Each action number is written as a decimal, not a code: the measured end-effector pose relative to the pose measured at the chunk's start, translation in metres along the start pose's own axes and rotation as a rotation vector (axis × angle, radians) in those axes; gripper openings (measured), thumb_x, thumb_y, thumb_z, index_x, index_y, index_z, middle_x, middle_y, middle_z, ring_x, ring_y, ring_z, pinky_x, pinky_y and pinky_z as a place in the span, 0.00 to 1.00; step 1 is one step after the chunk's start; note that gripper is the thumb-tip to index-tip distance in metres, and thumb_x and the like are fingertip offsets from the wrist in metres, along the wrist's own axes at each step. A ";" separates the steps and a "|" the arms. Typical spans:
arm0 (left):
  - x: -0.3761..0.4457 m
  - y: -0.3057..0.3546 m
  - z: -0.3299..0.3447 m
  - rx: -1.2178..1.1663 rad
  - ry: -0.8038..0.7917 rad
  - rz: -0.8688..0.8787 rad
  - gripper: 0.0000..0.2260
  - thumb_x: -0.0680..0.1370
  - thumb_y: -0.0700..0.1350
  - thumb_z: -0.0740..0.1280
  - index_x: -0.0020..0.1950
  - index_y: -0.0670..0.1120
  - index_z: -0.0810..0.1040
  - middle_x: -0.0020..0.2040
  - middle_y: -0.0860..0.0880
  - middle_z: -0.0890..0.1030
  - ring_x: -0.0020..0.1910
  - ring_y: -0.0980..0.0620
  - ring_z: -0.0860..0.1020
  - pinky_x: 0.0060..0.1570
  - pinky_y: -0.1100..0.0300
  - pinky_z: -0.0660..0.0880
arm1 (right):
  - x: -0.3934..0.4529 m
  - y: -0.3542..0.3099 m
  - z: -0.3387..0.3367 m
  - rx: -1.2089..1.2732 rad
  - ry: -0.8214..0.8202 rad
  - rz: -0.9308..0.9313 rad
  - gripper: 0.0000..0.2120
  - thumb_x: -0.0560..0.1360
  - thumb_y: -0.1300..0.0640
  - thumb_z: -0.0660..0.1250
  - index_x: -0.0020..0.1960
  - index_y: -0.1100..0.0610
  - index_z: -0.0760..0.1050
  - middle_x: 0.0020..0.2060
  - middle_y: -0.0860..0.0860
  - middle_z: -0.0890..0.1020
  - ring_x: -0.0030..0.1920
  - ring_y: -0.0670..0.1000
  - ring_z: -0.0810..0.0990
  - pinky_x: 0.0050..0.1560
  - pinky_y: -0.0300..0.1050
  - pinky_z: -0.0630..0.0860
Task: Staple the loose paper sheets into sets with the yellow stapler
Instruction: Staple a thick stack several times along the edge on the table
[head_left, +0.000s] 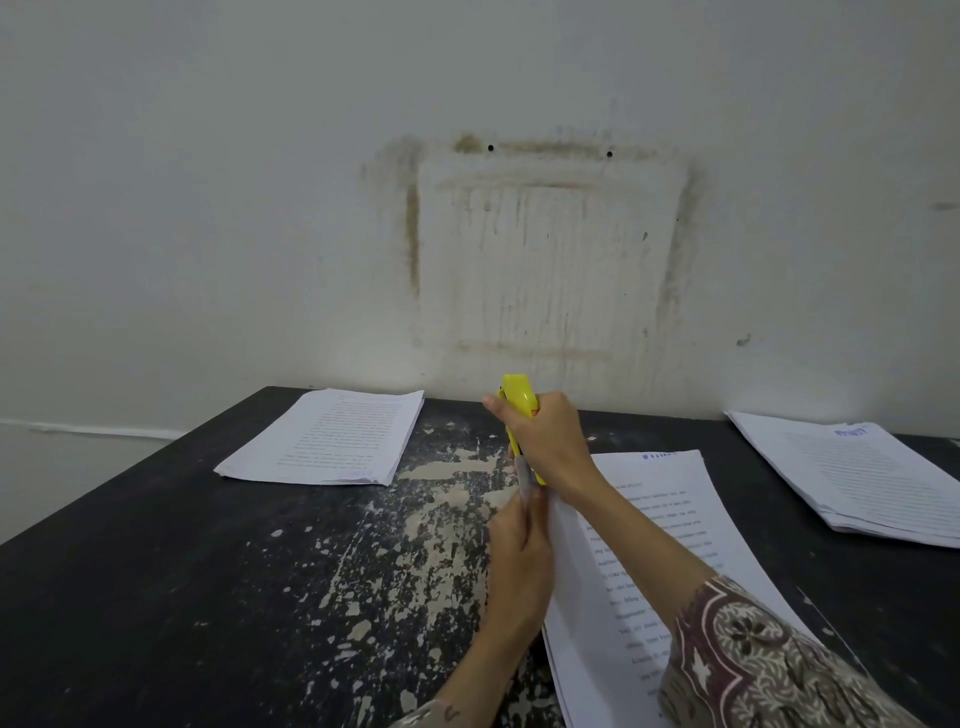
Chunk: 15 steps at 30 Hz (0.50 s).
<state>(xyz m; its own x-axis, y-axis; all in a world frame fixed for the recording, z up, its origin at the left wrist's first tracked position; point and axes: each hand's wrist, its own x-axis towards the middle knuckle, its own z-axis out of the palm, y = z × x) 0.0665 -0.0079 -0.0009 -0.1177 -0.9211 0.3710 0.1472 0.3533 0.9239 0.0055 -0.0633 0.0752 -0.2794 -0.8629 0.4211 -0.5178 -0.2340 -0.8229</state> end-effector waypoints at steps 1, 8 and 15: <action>0.000 -0.001 0.000 0.005 -0.006 0.006 0.16 0.81 0.44 0.55 0.34 0.44 0.68 0.25 0.56 0.70 0.25 0.59 0.66 0.26 0.65 0.64 | 0.000 0.000 0.000 0.007 0.010 0.004 0.22 0.71 0.44 0.68 0.27 0.58 0.69 0.18 0.49 0.72 0.26 0.57 0.78 0.38 0.55 0.79; 0.000 -0.004 0.000 -0.016 -0.006 0.001 0.16 0.81 0.44 0.55 0.34 0.43 0.67 0.26 0.55 0.68 0.25 0.59 0.65 0.25 0.66 0.63 | -0.002 0.001 0.002 0.076 0.024 -0.033 0.23 0.73 0.49 0.68 0.24 0.56 0.65 0.18 0.51 0.70 0.17 0.45 0.72 0.30 0.45 0.72; 0.000 -0.003 0.000 -0.030 -0.011 -0.009 0.16 0.81 0.42 0.55 0.34 0.43 0.67 0.24 0.56 0.68 0.24 0.60 0.64 0.25 0.67 0.62 | -0.003 0.005 0.008 0.112 0.076 -0.083 0.25 0.73 0.50 0.68 0.22 0.54 0.62 0.12 0.45 0.65 0.18 0.47 0.68 0.26 0.42 0.66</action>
<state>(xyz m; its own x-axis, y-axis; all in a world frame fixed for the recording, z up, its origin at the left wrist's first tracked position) 0.0659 -0.0092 -0.0039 -0.1299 -0.9223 0.3640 0.1755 0.3400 0.9239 0.0100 -0.0659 0.0669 -0.3019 -0.8030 0.5139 -0.4492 -0.3556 -0.8196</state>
